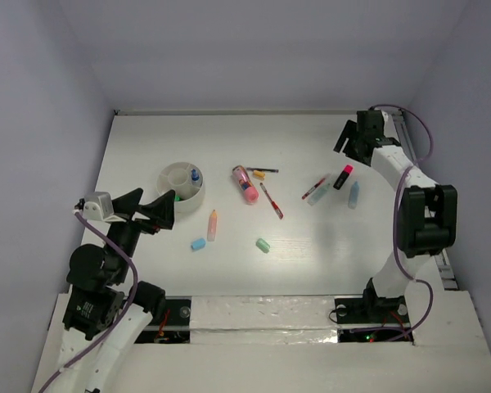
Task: Sort the stationery into containers
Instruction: Pick up the pen from the center of the board.
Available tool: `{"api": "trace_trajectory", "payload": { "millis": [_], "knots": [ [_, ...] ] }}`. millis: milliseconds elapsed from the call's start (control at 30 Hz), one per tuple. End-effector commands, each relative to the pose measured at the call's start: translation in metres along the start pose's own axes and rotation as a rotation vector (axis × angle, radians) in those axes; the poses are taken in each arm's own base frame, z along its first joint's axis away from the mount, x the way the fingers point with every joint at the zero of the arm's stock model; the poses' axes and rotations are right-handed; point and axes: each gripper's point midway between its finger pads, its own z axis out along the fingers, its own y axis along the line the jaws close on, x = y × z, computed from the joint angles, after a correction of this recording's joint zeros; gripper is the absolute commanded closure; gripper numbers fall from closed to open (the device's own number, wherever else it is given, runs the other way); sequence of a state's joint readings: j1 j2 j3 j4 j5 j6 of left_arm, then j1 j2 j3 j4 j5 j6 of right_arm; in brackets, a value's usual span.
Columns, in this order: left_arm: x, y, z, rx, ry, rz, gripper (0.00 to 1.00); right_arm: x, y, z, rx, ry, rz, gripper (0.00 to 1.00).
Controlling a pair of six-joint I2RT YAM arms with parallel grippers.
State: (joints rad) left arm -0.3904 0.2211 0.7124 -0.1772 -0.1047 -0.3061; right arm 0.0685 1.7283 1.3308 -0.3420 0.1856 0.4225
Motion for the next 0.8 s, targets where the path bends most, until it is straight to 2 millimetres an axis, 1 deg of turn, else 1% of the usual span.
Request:
{"api": "trace_trajectory", "payload": {
  "millis": [0, 33, 67, 100, 133, 200, 233, 267, 300, 367, 400, 433, 567, 767],
  "knots": [
    [-0.013, -0.006, -0.003, 0.024, -0.043, -0.018, 0.01, 0.004, -0.022, 0.018, 0.100, 0.094, -0.034, 0.24],
    [-0.014, -0.004, -0.004, 0.013, -0.051, -0.022, 0.01, 0.005, -0.022, 0.023, 0.108, 0.107, -0.040, 0.25],
    [-0.014, -0.005, -0.005, 0.018, -0.047, -0.027, 0.01, 0.005, -0.027, 0.027, 0.122, 0.122, -0.040, 0.28],
    [-0.016, -0.005, -0.007, 0.017, -0.056, -0.030, 0.01, 0.006, -0.027, 0.033, 0.129, 0.154, -0.059, 0.29],
    [-0.016, -0.006, -0.007, 0.020, -0.056, -0.034, 0.01, 0.007, -0.027, 0.035, 0.136, 0.165, -0.070, 0.30],
    [-0.017, -0.006, -0.009, 0.024, -0.061, -0.035, 0.01, 0.008, -0.032, 0.038, 0.164, 0.187, -0.093, 0.35],
    [-0.018, -0.008, -0.010, 0.034, -0.063, -0.039, 0.01, 0.002, -0.035, 0.044, 0.180, 0.184, -0.092, 0.37],
    [-0.018, -0.008, -0.011, 0.033, -0.065, -0.040, 0.01, 0.000, -0.040, 0.046, 0.196, 0.190, -0.088, 0.38],
    [-0.019, -0.008, -0.011, 0.035, -0.069, -0.039, 0.01, 0.005, -0.041, 0.047, 0.200, 0.218, -0.096, 0.40],
    [-0.018, -0.008, -0.012, 0.034, -0.067, -0.040, 0.01, 0.005, -0.039, 0.055, 0.201, 0.235, -0.106, 0.40],
    [-0.018, -0.010, -0.012, 0.045, -0.065, -0.044, 0.01, 0.007, -0.046, 0.055, 0.217, 0.254, -0.105, 0.41],
    [-0.019, -0.010, -0.012, 0.044, -0.068, -0.046, 0.01, 0.008, -0.046, 0.059, 0.224, 0.261, -0.106, 0.41],
    [-0.019, -0.010, -0.012, 0.042, -0.067, -0.046, 0.01, 0.013, -0.047, 0.067, 0.234, 0.289, -0.114, 0.41],
    [-0.018, -0.011, -0.013, 0.050, -0.065, -0.049, 0.01, 0.027, -0.052, 0.074, 0.254, 0.354, -0.137, 0.42]
  ]
}}
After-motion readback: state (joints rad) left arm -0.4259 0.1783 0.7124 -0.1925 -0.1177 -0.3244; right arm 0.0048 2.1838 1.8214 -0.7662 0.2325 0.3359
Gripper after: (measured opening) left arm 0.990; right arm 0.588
